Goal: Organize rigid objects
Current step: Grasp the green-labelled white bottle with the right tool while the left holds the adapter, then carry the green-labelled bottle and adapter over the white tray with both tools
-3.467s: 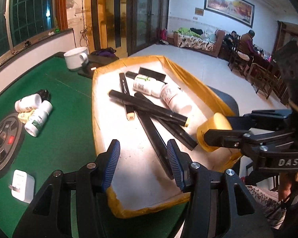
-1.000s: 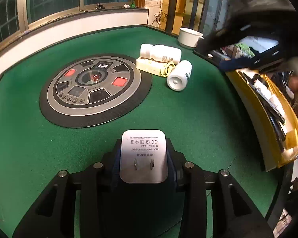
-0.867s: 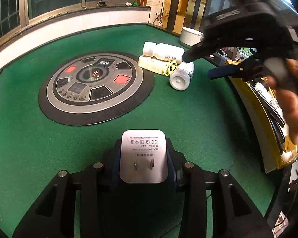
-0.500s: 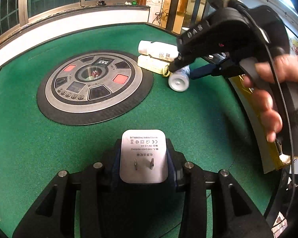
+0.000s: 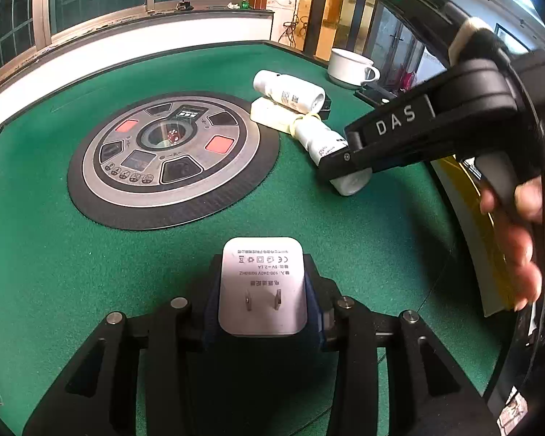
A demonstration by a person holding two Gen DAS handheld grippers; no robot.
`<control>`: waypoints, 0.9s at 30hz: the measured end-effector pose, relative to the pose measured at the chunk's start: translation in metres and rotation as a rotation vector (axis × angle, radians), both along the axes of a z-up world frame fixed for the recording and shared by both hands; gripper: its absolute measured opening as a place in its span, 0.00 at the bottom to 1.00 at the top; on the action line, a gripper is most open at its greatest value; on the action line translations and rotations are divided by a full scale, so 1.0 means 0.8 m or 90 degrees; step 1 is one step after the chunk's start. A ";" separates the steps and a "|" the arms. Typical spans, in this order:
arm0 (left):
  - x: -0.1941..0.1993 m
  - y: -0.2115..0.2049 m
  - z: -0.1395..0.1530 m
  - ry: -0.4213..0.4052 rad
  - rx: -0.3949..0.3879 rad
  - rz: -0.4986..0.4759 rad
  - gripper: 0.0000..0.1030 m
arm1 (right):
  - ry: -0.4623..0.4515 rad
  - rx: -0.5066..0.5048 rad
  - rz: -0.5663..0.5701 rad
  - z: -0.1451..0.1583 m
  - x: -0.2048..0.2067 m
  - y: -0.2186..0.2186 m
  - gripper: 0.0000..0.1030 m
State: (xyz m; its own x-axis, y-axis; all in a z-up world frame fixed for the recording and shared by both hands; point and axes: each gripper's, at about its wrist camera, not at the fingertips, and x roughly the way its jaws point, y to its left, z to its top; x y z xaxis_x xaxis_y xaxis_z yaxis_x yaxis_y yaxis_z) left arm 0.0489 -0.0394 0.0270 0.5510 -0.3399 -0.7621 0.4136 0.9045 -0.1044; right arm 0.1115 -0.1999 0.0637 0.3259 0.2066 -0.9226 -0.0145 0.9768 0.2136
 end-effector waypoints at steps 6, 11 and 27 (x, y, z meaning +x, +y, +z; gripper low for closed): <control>-0.007 0.004 0.008 -0.032 0.000 0.008 0.36 | -0.035 0.047 -0.028 0.005 -0.030 -0.010 0.29; -0.015 0.010 0.023 -0.081 0.000 0.028 0.36 | -0.121 0.056 -0.025 0.032 -0.097 -0.009 0.29; -0.049 -0.009 0.061 -0.229 0.025 0.032 0.36 | -0.270 0.129 -0.019 0.051 -0.234 -0.031 0.30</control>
State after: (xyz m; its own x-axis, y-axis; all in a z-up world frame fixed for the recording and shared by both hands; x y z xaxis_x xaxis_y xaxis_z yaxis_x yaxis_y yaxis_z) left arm 0.0099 -0.0465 0.0761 0.8017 -0.2793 -0.5284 0.3717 0.9253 0.0750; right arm -0.0754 -0.2247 0.1042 0.6732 0.3537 -0.6494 -0.1146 0.9175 0.3809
